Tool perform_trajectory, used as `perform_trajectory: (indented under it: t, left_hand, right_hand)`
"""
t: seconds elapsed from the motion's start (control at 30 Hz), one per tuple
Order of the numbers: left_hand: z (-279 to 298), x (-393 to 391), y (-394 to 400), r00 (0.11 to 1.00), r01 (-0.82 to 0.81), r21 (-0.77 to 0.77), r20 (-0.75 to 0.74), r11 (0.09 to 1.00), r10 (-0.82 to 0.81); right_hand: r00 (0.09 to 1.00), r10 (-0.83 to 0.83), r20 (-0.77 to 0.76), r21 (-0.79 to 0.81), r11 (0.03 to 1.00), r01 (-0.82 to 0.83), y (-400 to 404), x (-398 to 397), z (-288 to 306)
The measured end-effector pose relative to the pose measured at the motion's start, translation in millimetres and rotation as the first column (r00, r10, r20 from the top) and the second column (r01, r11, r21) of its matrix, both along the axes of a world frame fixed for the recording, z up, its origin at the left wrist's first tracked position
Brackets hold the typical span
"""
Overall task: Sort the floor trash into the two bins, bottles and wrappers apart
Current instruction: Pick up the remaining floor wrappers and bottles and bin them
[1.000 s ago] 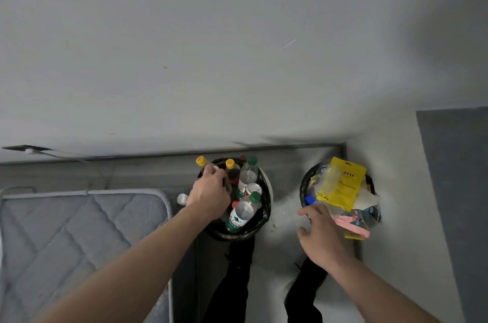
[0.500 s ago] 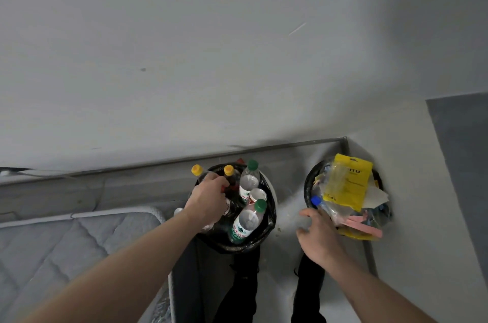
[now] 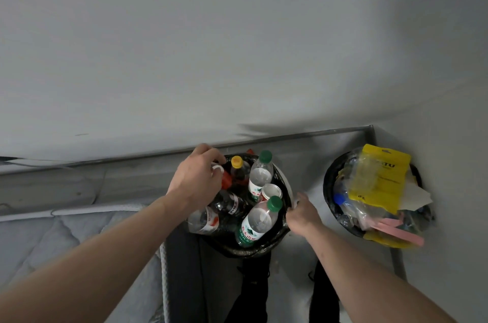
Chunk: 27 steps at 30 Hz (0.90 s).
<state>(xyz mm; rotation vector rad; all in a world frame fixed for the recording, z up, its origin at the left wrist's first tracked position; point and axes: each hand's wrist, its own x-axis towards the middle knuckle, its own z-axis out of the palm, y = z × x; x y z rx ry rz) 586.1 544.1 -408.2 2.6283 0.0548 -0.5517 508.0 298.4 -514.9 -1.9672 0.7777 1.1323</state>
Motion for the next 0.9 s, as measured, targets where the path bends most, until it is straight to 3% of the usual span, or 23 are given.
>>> perform_trajectory:
  t: [0.23,0.5,0.73,0.9]
  left_hand:
    - [-23,18,-27,0.996,0.092,0.000,-0.022,0.996,-0.092]
    - [-47,48,-54,0.967,0.176,0.125,-0.207,0.976,-0.148]
    - [-68,54,-50,0.945,-0.035,0.176,-0.314,0.984,0.089]
    - [-68,43,-35,0.940,-0.045,0.139,-0.329,0.989,0.089]
  right_hand:
    - [0.988,-0.102,-0.119,0.063,0.992,0.110,-7,-22,-27]
    - [0.991,-0.015,-0.136,-0.061,0.998,0.007,-59,-63,-32]
    - [0.990,-0.129,-0.052,-0.099,0.987,0.123,-85,-69,-25]
    - [0.998,-0.005,0.057,-0.132,0.991,0.012,-92,-75,-8]
